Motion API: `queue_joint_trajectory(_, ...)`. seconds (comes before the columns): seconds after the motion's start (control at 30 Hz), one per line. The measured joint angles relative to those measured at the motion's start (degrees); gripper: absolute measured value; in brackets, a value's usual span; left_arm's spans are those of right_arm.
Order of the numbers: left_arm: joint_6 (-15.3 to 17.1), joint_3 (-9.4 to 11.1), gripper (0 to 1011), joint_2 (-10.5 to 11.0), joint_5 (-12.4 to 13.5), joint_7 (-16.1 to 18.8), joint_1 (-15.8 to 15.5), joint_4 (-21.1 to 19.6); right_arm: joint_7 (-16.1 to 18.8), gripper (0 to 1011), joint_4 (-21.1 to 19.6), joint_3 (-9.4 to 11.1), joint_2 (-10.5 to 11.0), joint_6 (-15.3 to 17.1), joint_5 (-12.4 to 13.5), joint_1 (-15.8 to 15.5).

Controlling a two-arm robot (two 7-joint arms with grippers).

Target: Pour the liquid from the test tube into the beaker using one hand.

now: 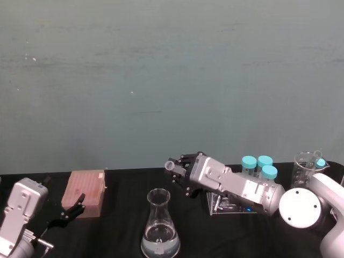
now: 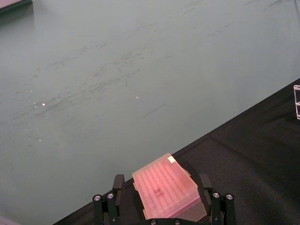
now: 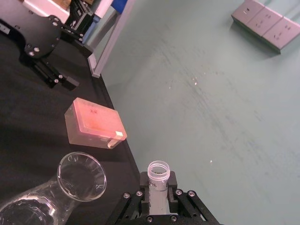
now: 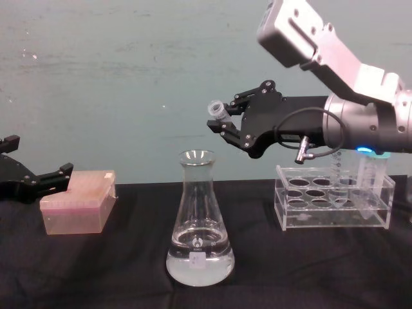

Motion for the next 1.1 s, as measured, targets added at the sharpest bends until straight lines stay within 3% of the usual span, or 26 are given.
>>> queue_joint_trajectory(0.3, 0.00, 0.00, 1000, 0.00, 0.00, 0.00, 0.00, 0.00, -4.25, 222, -1.35, -1.05, 0.52, -2.76, -7.28, -0.60)
queue_joint_trajectory(1.1, 0.00, 0.00, 1000, 0.00, 0.00, 0.00, 0.00, 0.00, -13.29, 222, -2.28, -4.59, 1.81, -6.89, -23.31, -0.44)
